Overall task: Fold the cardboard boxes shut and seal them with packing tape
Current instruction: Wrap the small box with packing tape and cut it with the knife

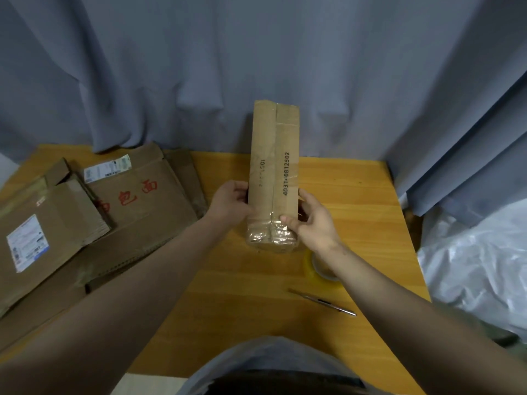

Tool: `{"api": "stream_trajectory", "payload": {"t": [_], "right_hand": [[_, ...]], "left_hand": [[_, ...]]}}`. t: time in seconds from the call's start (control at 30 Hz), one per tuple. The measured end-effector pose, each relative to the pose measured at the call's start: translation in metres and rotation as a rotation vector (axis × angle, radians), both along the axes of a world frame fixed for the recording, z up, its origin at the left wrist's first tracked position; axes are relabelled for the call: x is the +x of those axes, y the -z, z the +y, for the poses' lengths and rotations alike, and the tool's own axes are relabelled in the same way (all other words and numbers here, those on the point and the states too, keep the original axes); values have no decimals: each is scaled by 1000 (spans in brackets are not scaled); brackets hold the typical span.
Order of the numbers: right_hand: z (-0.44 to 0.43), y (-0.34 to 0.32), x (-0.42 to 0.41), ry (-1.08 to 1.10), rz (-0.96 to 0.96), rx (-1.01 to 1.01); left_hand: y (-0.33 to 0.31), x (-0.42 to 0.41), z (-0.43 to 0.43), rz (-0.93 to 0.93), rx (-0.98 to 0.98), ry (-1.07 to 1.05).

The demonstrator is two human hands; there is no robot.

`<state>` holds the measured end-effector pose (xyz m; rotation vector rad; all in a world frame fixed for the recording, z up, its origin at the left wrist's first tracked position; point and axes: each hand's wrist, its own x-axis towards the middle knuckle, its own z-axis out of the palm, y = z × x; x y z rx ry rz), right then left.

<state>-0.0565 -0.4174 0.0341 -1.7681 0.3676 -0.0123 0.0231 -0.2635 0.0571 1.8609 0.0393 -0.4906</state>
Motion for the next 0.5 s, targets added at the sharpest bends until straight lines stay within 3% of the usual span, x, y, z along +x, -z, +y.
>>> {"api": "stream_trajectory", "payload": {"t": [0.13,0.27,0.43,0.5], "right_hand": [[3,3,-8,-14,7,-19],[2,2,-2,-83,54,-31],[12,-3,-1,-266,-23,-324],[23,1,-8,-399,-53,-392]], "left_hand": [[-3,-5,10,-131,122,171],[-9,-1,31,-112,264,335],[-40,17,28,-62,261,99],[-49,20,17,-84,375,114]]}}
